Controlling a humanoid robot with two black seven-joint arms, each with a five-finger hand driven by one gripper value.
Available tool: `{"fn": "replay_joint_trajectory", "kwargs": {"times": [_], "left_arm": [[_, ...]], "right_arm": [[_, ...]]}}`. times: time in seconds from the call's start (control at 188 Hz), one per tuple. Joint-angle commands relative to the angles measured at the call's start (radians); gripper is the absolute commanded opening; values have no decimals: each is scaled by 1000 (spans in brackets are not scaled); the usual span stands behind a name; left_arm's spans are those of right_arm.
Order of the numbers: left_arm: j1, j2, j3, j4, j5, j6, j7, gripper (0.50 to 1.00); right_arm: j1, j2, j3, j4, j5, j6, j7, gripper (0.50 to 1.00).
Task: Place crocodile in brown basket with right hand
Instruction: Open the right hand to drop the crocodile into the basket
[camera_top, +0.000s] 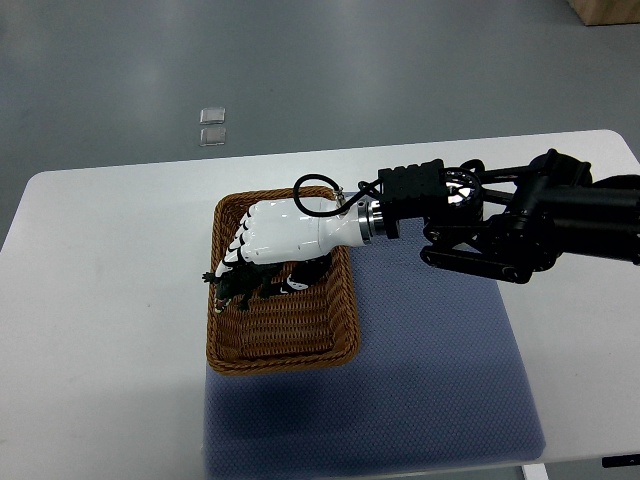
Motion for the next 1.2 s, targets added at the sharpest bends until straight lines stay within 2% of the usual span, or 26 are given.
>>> {"fn": "replay_joint_trajectory", "kwargs": {"times": [0.0,0.085,0.122,0.202,0.218,0.228,0.266,0.308,0.404,0.484,0.749,0.871,1.01,1.196], "left_arm": [[0,0,0,0,0,0,0,1000],[0,0,0,0,0,0,0,1000],[0,0,0,0,0,0,0,1000],[0,0,1,0,0,0,0,1000],[0,0,1,0,0,0,0,1000],[0,0,1,0,0,0,0,1000],[0,0,0,0,0,0,0,1000],[0,0,0,-1,0,0,0,1000],[0,0,0,0,0,0,0,1000],[0,0,0,-1,0,0,0,1000],[0,0,0,-1,0,0,0,1000],[0,0,0,0,0,0,0,1000],[0,0,0,0,0,0,0,1000],[0,0,0,0,0,0,0,1000]], "right_arm": [[-16,1,-3,-12,-2,6,-1,500],[-25,1,-3,-26,-7,6,-2,502],[-28,4,-2,-40,-7,3,-2,541],[-32,13,-2,-66,-9,-5,-4,586],[-36,13,0,-72,-9,-6,-4,615],[-36,13,0,-72,-9,-6,-4,615],[-39,12,0,-81,-9,-8,-2,698],[-42,12,1,-84,-9,-8,-1,766],[-48,10,4,-84,-9,-8,-1,860],[-60,9,7,-86,-7,-9,-1,889],[-69,9,18,-118,5,-11,-5,895],[-106,-4,126,-136,5,-8,-10,895],[-152,-23,264,-159,7,31,-22,895],[-194,-83,419,-162,145,138,-65,895]]}}
